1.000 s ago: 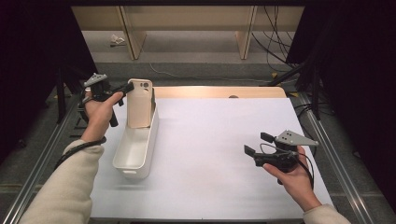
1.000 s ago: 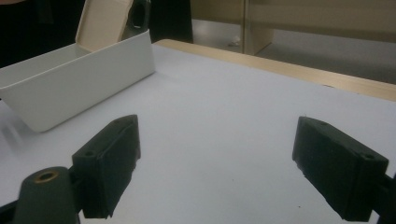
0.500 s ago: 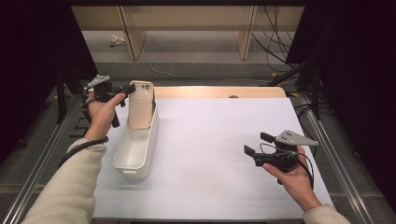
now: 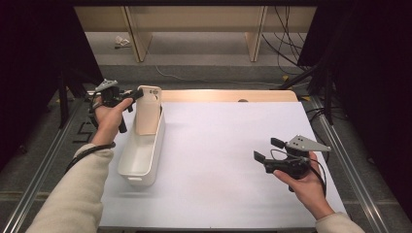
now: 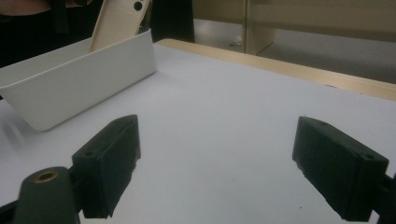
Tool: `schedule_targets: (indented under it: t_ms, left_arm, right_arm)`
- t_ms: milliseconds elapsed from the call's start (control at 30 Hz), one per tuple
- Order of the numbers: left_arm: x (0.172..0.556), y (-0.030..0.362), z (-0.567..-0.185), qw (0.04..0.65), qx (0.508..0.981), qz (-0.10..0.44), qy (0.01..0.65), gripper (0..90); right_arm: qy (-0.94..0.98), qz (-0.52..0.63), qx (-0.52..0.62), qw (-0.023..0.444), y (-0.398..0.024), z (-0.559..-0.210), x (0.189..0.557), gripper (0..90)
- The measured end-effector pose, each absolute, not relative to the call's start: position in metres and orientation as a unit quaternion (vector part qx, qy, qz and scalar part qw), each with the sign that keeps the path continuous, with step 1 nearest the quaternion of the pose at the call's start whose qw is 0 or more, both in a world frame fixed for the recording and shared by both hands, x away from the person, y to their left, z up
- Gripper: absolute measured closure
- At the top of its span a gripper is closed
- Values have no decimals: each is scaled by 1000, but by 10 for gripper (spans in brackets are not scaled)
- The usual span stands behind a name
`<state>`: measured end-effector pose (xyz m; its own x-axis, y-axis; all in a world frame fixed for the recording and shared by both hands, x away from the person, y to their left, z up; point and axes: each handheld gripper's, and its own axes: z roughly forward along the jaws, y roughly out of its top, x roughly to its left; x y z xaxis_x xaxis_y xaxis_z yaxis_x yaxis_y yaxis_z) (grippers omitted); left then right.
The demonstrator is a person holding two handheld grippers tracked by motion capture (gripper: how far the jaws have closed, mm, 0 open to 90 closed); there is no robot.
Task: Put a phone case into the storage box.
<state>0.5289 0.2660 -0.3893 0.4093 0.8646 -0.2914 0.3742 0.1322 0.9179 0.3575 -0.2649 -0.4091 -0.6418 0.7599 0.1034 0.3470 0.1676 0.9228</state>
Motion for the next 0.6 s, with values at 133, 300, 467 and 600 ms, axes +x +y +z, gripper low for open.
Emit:
schedule_targets:
  t_ms: [133, 300, 467, 600]
  left_arm:
    - [530, 265, -392, 565, 622, 214, 499, 812]
    - [532, 264, -395, 565, 622, 211, 500, 811]
    - [533, 265, -398, 565, 620, 209, 503, 810]
    - [534, 266, -401, 564, 620, 208, 504, 808]
  right_arm:
    - [738, 525, 374, 197, -265, -409, 357, 161]
    - [739, 526, 373, 196, -264, -409, 357, 161]
    - [739, 526, 373, 196, -264, -409, 358, 161]
    - [739, 526, 372, 196, -264, -409, 358, 161]
